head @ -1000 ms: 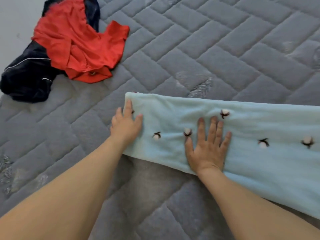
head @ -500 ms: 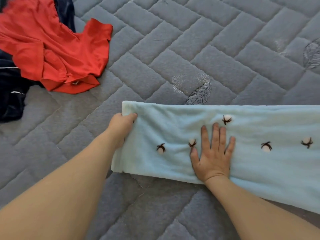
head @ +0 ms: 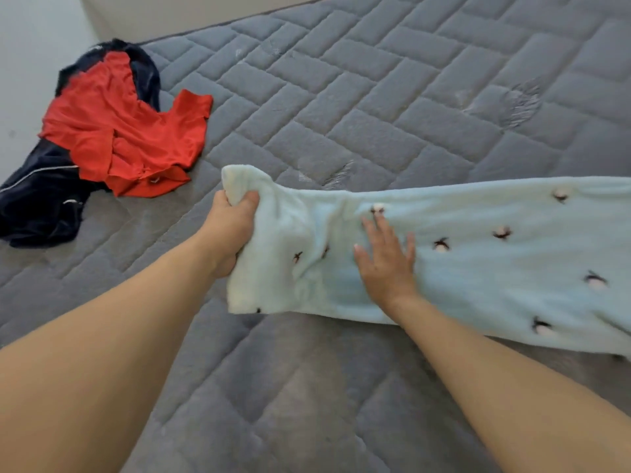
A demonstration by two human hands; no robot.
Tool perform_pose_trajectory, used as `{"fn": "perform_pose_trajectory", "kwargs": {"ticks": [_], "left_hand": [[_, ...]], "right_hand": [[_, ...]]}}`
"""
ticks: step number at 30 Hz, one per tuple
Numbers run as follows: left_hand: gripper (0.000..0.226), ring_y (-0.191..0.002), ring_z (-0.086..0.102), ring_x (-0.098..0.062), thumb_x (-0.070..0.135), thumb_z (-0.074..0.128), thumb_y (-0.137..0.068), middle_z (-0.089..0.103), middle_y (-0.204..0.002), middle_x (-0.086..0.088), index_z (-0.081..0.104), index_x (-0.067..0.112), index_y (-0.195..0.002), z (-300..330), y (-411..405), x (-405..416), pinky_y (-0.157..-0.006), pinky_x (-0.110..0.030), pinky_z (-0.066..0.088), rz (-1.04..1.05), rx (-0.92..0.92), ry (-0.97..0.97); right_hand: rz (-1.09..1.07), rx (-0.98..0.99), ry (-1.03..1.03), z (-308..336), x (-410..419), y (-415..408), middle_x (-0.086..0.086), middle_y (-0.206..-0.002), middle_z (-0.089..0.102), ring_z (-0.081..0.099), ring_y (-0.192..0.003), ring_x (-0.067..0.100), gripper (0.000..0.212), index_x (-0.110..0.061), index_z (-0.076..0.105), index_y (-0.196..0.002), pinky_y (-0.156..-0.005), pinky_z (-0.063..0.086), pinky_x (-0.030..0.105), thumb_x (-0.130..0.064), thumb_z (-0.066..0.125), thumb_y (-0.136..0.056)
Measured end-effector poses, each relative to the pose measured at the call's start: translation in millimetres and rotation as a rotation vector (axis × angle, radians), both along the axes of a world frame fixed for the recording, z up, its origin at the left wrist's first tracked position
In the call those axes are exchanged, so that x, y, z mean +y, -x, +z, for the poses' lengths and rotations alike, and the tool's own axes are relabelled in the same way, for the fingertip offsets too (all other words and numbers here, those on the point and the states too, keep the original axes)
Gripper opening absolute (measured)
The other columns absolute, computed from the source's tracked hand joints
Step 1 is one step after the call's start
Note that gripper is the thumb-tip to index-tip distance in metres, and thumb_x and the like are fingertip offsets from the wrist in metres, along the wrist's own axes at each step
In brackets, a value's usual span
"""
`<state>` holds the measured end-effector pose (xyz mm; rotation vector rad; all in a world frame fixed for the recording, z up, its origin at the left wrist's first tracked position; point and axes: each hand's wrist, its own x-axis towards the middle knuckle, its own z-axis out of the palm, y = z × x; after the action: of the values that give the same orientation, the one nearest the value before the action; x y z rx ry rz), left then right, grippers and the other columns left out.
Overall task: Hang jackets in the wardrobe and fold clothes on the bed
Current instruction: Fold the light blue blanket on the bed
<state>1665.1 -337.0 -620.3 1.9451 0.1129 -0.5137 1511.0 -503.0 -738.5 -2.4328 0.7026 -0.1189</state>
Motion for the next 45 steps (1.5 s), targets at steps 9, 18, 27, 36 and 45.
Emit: {"fn": "perform_pose_trajectory", "kwargs": {"ticks": [9, 18, 27, 36, 45], "left_hand": [[0.031, -0.086, 0.059, -0.021, 0.042, 0.052, -0.097, 0.054, -0.101, -0.001, 0.036, 0.024, -0.117, 40, 127, -221, -0.061, -0.032, 0.049, -0.127, 0.015, 0.0], [0.035, -0.089, 0.06, -0.028, 0.034, 0.05, -0.095, 0.052, -0.108, -0.007, 0.036, 0.021, -0.125, 33, 295, -459, -0.055, -0.034, 0.053, -0.388, 0.124, -0.085], [0.036, -0.087, 0.058, -0.026, 0.045, 0.047, -0.097, 0.055, -0.099, -0.003, 0.041, 0.021, -0.123, -2, 424, -608, -0.065, -0.04, 0.056, -0.794, 0.199, -0.145], [0.06, -0.132, 0.036, -0.039, 0.043, 0.052, -0.09, 0.037, -0.144, -0.018, 0.041, 0.016, -0.142, -44, 281, -435, -0.111, -0.045, 0.031, -0.376, -0.182, -0.849], [0.067, -0.104, 0.06, -0.036, 0.027, 0.079, -0.079, 0.061, -0.121, -0.015, 0.049, 0.0, -0.132, -61, 266, -348, -0.088, -0.045, 0.052, -0.126, 0.34, -0.388]], "right_hand": [[-0.115, 0.549, -0.194, 8, -220, 202, 0.005, -0.164, -0.012, -0.006, -0.151, 0.024, 0.069, -0.027, 0.003, -0.156, -0.12, 0.001, 0.044, -0.054, 0.032, -0.1], [-0.975, -0.29, -1.089, 74, -359, 346, 0.006, -0.115, 0.063, 0.06, -0.091, 0.017, 0.033, -0.009, 0.062, -0.115, -0.071, 0.043, 0.028, -0.028, 0.038, -0.104], [-1.13, -0.702, -1.408, 67, -416, 419, -0.001, -0.115, 0.072, 0.066, -0.107, 0.02, 0.076, -0.03, 0.063, -0.126, -0.096, 0.051, 0.043, -0.08, 0.023, -0.086], [-1.495, -0.44, -1.18, 45, -397, 351, 0.008, -0.117, 0.063, 0.061, -0.101, 0.029, 0.033, -0.017, 0.058, -0.121, -0.09, 0.053, 0.047, -0.014, 0.054, -0.088], [-1.693, -0.258, -1.525, 39, -264, 274, 0.011, -0.125, 0.051, 0.057, -0.104, 0.035, 0.104, -0.017, 0.037, -0.136, -0.092, 0.051, 0.053, -0.054, 0.087, -0.053]]}}
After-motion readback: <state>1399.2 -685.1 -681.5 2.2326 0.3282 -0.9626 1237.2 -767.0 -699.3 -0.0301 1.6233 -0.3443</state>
